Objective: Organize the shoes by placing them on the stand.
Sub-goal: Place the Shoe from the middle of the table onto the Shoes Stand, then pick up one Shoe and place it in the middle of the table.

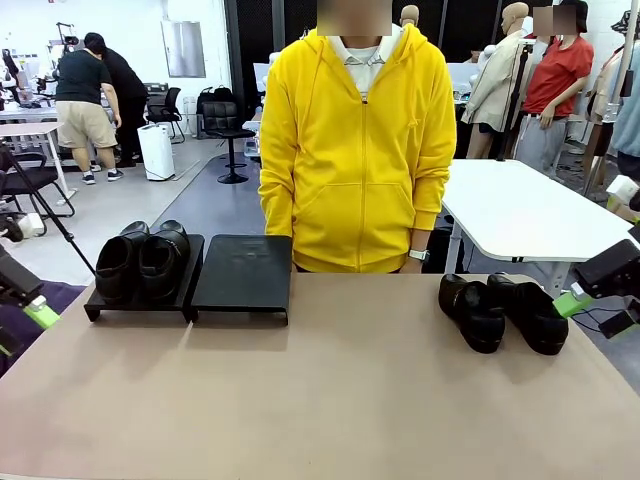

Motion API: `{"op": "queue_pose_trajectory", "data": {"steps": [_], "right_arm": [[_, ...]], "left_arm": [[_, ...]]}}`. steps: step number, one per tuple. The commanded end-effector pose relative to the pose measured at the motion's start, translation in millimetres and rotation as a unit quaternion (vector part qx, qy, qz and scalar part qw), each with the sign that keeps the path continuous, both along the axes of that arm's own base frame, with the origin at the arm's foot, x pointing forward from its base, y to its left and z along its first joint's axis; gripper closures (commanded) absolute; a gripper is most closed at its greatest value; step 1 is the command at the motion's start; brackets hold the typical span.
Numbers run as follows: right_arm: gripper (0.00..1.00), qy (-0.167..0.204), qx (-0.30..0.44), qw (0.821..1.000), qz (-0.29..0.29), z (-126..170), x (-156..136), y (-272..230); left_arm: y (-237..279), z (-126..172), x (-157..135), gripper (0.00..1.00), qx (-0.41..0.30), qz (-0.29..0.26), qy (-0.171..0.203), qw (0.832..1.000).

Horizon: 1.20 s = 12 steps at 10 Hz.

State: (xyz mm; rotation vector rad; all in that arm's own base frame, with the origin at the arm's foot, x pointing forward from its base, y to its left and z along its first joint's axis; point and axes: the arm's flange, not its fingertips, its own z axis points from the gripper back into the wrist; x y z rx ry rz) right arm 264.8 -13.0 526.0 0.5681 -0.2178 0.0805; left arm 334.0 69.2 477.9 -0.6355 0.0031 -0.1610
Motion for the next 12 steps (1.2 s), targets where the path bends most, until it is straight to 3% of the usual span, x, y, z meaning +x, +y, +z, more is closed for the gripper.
{"op": "queue_pose_trajectory", "data": {"steps": [1,10,12], "right_arm": [[0.00,-0.004,0.012,1.000,0.011,4,2,0],[0.00,0.000,0.000,1.000,0.000,0,0,0],[0.00,0.018,-0.126,0.990,0.062,-1,101,22]], "left_arm": [[6,8,3,0.00,-0.009,0.006,0.013,1.000],[6,8,3,0.00,-0.009,0.006,0.013,1.000],[6,8,3,0.00,-0.009,0.006,0.013,1.000]]}}
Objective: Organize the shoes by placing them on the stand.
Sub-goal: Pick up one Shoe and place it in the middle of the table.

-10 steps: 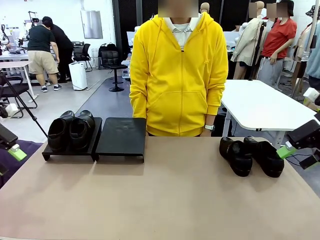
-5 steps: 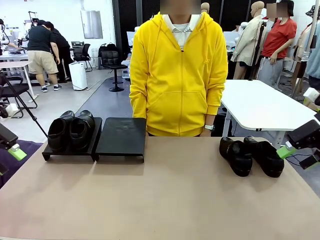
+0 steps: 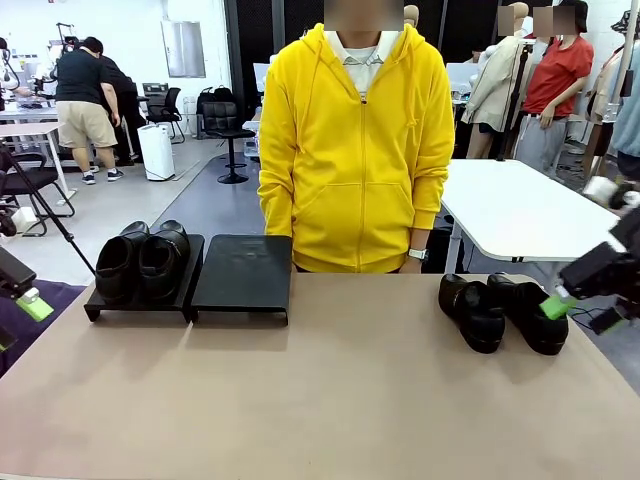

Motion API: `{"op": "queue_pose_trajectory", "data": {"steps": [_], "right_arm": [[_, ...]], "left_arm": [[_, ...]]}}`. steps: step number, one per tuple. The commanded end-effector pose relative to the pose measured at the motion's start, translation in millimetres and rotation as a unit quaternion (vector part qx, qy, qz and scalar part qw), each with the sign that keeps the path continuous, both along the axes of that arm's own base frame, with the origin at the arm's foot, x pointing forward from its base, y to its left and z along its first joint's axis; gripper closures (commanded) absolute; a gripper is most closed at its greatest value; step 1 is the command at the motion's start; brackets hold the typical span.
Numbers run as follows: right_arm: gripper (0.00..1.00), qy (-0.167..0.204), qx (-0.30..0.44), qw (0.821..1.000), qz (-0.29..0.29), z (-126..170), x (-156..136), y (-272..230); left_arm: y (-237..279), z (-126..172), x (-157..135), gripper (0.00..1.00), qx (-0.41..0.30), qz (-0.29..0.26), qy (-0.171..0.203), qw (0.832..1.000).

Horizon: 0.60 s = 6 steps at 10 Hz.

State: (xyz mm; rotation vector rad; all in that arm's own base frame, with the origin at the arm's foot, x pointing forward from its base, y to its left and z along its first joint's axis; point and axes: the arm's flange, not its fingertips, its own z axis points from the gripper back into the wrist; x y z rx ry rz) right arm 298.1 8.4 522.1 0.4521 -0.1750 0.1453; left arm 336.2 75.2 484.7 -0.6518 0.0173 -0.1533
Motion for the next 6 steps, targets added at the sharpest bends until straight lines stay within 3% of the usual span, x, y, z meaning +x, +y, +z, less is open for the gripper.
{"op": "queue_pose_trajectory", "data": {"steps": [1,2,3,4,5,6], "right_arm": [[0.00,0.005,-0.074,0.997,0.008,-7,121,-5],[0.00,-0.019,-0.096,0.995,-0.033,-21,161,-12],[0.00,-0.073,-0.108,0.989,-0.069,-38,192,-18],[0.00,-0.109,-0.095,0.987,-0.072,-54,209,-20],[0.00,-0.124,-0.105,0.984,-0.073,-70,222,-22],[0.00,-0.076,-0.093,0.992,-0.046,-75,222,-20]], "left_arm": [[0,2,1,0.00,-0.001,0.004,0.005,1.000],[0,2,1,0.00,-0.001,0.004,0.005,1.000],[0,2,1,0.00,-0.001,0.004,0.005,1.000],[0,2,1,0.00,-0.001,0.004,0.005,1.000],[0,2,1,0.00,-0.001,0.004,0.005,1.000],[0,2,1,0.00,-0.001,0.004,0.005,1.000]]}}
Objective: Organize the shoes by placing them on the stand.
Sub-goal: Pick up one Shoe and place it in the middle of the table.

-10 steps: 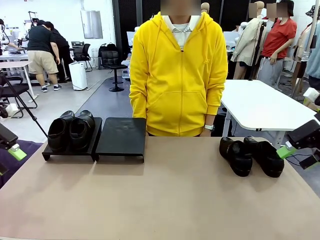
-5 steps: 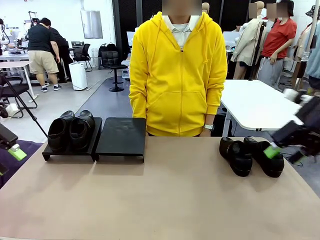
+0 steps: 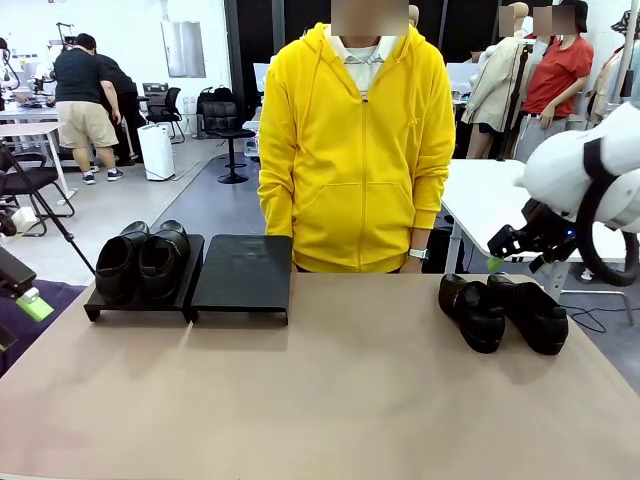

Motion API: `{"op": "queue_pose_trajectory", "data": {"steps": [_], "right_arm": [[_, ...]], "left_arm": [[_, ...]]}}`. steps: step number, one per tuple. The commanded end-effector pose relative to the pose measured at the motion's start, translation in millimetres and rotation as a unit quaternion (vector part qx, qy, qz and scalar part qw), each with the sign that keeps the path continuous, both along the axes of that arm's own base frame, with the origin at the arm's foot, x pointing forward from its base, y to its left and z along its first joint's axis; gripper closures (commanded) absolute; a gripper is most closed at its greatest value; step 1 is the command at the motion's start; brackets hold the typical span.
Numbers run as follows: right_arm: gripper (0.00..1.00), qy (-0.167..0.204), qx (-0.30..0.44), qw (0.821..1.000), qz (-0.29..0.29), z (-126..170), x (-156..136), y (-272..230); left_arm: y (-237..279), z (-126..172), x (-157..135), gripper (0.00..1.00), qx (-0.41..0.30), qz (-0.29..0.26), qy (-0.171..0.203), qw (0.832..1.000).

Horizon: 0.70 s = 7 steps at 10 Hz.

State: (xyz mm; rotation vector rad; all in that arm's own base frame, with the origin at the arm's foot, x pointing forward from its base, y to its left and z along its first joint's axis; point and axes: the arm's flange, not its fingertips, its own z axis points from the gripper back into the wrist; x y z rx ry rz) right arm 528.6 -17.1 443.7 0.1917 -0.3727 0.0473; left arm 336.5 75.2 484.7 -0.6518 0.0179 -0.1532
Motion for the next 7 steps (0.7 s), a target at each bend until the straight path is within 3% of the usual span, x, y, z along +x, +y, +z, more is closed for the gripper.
{"op": "queue_pose_trajectory", "data": {"steps": [1,4,6,7], "right_arm": [[0.00,-0.003,0.001,1.000,0.001,14,-11,0],[0.00,0.001,0.001,1.000,0.001,1,-1,1],[0.00,0.105,-0.031,0.994,0.010,-5,33,6],[0.00,0.124,-0.033,0.992,0.010,-12,46,7]], "left_arm": [[0,2,0,0.00,-0.001,0.004,0.004,1.000],[0,2,0,0.00,-0.001,0.004,0.004,1.000],[0,2,0,0.00,-0.001,0.004,0.004,1.000],[0,2,0,0.00,-0.001,0.004,0.004,1.000]]}}
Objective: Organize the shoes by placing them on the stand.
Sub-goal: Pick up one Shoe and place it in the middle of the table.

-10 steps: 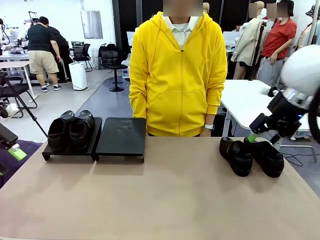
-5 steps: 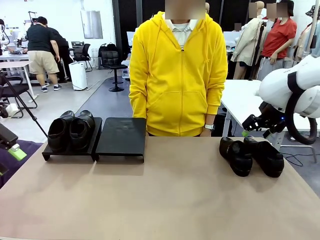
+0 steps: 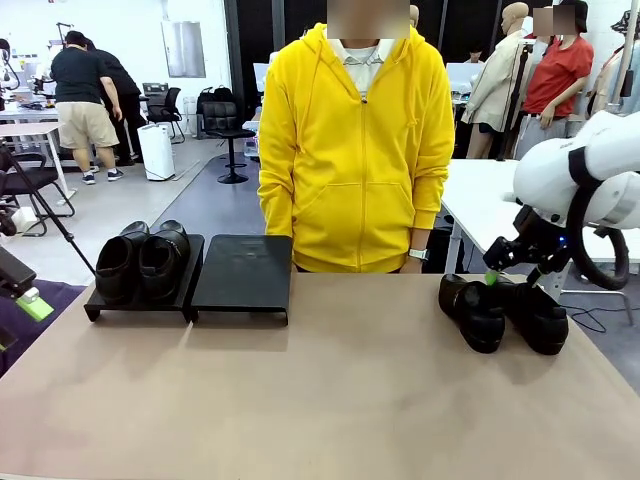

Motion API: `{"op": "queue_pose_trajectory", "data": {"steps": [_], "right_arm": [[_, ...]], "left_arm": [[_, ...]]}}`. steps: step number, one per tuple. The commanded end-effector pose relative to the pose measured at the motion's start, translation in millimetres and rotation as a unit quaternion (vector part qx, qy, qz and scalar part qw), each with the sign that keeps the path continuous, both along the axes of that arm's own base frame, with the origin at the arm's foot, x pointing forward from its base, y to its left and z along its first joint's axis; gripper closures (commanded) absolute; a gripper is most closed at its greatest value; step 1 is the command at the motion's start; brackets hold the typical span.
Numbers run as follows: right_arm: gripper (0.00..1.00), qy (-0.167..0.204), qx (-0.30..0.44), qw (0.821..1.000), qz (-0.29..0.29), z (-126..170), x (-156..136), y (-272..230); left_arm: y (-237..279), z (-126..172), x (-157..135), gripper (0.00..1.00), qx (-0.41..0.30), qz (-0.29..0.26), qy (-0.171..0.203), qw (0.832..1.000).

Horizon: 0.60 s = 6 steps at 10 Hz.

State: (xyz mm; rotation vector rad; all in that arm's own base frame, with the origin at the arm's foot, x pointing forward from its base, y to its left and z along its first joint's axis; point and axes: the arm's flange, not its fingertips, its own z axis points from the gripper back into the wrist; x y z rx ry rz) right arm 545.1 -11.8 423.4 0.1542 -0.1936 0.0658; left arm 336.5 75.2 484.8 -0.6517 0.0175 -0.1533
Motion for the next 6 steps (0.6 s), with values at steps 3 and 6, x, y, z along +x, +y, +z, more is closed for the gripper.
{"op": "queue_pose_trajectory", "data": {"steps": [3,6], "right_arm": [[0.00,0.060,-0.015,0.998,-0.029,-27,61,6],[0.00,0.066,-0.019,0.996,-0.048,-48,71,2]], "left_arm": [[0,2,0,0.00,-0.001,0.004,0.005,1.000],[0,2,0,0.00,-0.001,0.004,0.005,1.000]]}}
